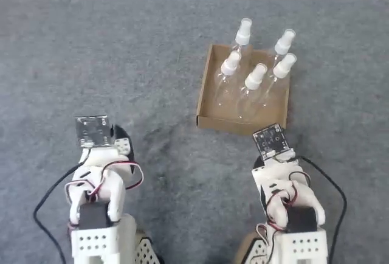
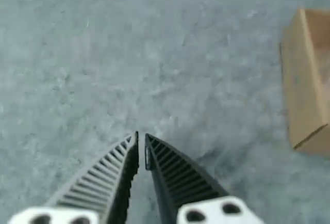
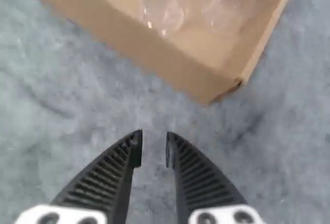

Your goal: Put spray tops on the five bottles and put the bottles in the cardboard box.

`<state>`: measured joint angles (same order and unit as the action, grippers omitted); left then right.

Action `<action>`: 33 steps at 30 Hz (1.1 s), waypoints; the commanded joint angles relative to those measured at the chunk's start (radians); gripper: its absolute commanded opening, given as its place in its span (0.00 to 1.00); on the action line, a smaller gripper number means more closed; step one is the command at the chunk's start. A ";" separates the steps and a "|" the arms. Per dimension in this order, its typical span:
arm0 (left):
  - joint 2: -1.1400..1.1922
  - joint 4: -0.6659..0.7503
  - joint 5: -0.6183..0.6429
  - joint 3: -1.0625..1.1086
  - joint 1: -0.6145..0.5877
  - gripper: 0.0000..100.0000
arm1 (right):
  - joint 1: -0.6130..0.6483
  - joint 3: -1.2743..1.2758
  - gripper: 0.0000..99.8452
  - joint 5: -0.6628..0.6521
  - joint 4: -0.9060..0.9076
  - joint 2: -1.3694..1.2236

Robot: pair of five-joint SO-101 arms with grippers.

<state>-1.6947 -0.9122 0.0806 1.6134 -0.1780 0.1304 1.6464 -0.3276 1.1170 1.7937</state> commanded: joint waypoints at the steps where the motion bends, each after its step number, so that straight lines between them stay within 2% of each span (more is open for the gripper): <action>1: -0.017 0.037 -0.180 0.054 0.000 0.01 | -0.008 0.037 0.04 -0.005 -0.048 0.021; 3: -0.008 0.075 -0.316 0.081 -0.003 0.01 | -0.007 0.037 0.04 -0.003 -0.035 0.021; 6: -0.014 0.015 -0.548 0.077 0.005 0.01 | -0.001 0.037 0.04 0.023 -0.035 0.018; 8: -0.014 -0.037 -0.634 0.077 0.021 0.01 | -0.004 0.037 0.03 0.068 -0.033 0.018; 16: -0.015 -0.227 -0.638 0.077 0.035 0.01 | 0.001 0.037 0.01 0.086 0.186 0.019; 21: -0.017 -0.307 -0.638 0.077 0.035 0.01 | 0.001 0.037 0.01 0.087 0.188 0.019; 33: -0.017 -0.315 -0.638 0.077 0.037 0.01 | 0.001 0.037 0.01 0.087 0.188 0.019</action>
<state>-1.6947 -1.2236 -0.5470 1.7008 -0.1427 0.1350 1.6617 -0.2493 1.2965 1.7952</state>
